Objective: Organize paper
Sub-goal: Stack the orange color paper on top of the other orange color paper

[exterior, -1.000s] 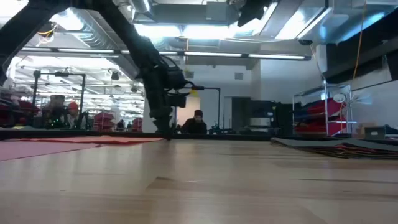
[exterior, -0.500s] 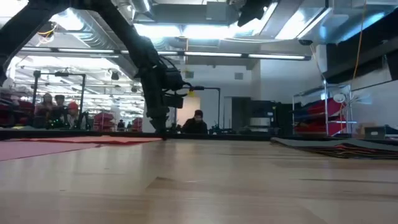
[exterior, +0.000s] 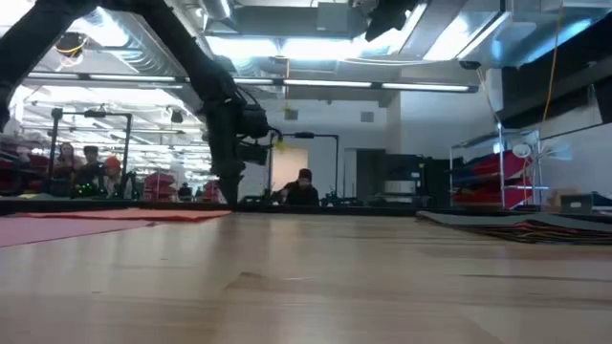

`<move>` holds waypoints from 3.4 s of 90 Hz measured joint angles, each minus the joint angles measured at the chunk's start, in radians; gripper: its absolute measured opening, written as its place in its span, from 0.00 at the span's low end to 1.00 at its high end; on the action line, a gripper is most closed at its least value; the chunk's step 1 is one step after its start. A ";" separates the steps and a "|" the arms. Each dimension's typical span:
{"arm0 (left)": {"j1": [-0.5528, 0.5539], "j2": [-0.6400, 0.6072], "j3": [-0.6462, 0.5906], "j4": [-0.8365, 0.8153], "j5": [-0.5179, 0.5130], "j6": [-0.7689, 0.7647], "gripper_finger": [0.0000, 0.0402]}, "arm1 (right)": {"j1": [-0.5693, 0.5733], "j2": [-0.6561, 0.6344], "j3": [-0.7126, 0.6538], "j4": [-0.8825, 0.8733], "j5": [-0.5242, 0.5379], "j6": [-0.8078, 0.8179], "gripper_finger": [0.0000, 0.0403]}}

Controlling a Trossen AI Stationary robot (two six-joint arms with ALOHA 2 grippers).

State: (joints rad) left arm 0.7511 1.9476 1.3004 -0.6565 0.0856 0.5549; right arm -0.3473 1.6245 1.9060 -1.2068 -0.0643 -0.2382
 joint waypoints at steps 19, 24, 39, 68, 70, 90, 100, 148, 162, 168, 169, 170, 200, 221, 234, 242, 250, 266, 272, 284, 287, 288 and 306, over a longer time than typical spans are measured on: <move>-0.067 0.000 -0.042 0.005 0.019 0.023 0.00 | 0.000 0.000 0.000 0.000 0.000 -0.002 0.00; -0.073 -0.004 -0.065 0.017 0.018 0.020 0.00 | 0.000 0.000 0.000 0.000 0.000 -0.002 0.00; -0.078 -0.010 -0.119 0.041 0.027 -0.008 0.00 | 0.000 0.000 -0.001 0.000 0.000 -0.002 0.00; -0.074 -0.050 -0.131 0.006 0.012 -0.024 0.00 | 0.000 0.000 -0.001 0.000 0.000 -0.003 0.00; -0.074 -0.055 -0.132 -0.001 0.012 -0.027 0.00 | 0.000 0.000 -0.001 0.000 0.000 -0.003 0.00; -0.113 -0.112 -0.133 -0.038 0.009 -0.068 0.00 | 0.000 0.000 -0.001 0.000 0.000 -0.005 0.00; -0.169 -0.135 -0.133 -0.067 0.028 -0.100 0.00 | 0.000 0.000 -0.001 0.000 0.000 -0.006 0.00; -0.459 -0.164 -0.224 0.030 0.174 -0.281 0.00 | 0.000 0.000 -0.001 0.000 0.000 -0.006 0.00; -0.477 -0.167 -0.304 0.053 0.174 -0.331 0.00 | 0.000 0.000 -0.001 0.000 0.000 -0.009 0.00; -0.482 -0.170 -0.331 0.068 0.174 -0.343 0.00 | 0.000 0.000 -0.001 0.000 0.000 -0.016 0.00; -0.482 -0.171 -0.334 0.069 0.174 -0.345 0.00 | 0.000 0.000 -0.001 0.000 0.000 -0.018 0.00; -0.483 -0.171 -0.337 0.070 0.174 -0.347 0.00 | 0.000 0.000 -0.001 0.000 0.000 -0.021 0.00; -0.474 -0.215 -0.351 0.013 0.132 -0.399 0.00 | 0.000 0.000 -0.001 0.000 -0.009 -0.025 0.00; -0.437 -0.241 -0.352 -0.088 0.061 -0.395 0.00 | 0.000 0.000 -0.001 -0.001 -0.009 -0.026 0.00; -0.439 -0.252 -0.352 -0.070 0.068 -0.399 0.00 | 0.000 0.000 -0.001 -0.008 -0.016 -0.026 0.00; -0.451 -0.264 -0.350 -0.037 0.092 -0.423 0.00 | 0.000 0.000 -0.001 -0.020 -0.024 -0.026 0.00; -0.467 -0.274 -0.350 0.001 0.115 -0.458 0.00 | 0.000 0.000 -0.001 -0.026 -0.026 -0.026 0.00; -0.476 -0.272 -0.349 0.102 0.107 -0.479 0.00 | 0.000 0.000 -0.001 -0.025 -0.026 -0.026 0.00; -0.467 -0.265 -0.348 0.121 0.070 -0.481 0.00 | 0.000 0.000 -0.001 -0.025 -0.026 -0.026 0.00; -0.446 -0.240 -0.348 0.094 0.009 -0.480 0.00 | 0.000 0.000 -0.001 -0.025 -0.026 -0.026 0.00; -0.439 -0.235 -0.348 0.079 0.003 -0.481 0.00 | 0.000 0.000 -0.001 -0.025 -0.026 -0.026 0.00; -0.438 -0.234 -0.348 0.074 0.002 -0.481 0.00 | 0.000 0.000 -0.001 -0.025 -0.026 -0.026 0.00; -0.429 -0.227 -0.344 -0.017 -0.049 -0.490 0.00 | 0.000 0.000 -0.001 -0.026 -0.026 -0.026 0.00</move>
State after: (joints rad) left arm 0.3225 1.7206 0.9560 -0.6734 0.0367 0.0649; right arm -0.3470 1.6245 1.9049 -1.2324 -0.0906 -0.2643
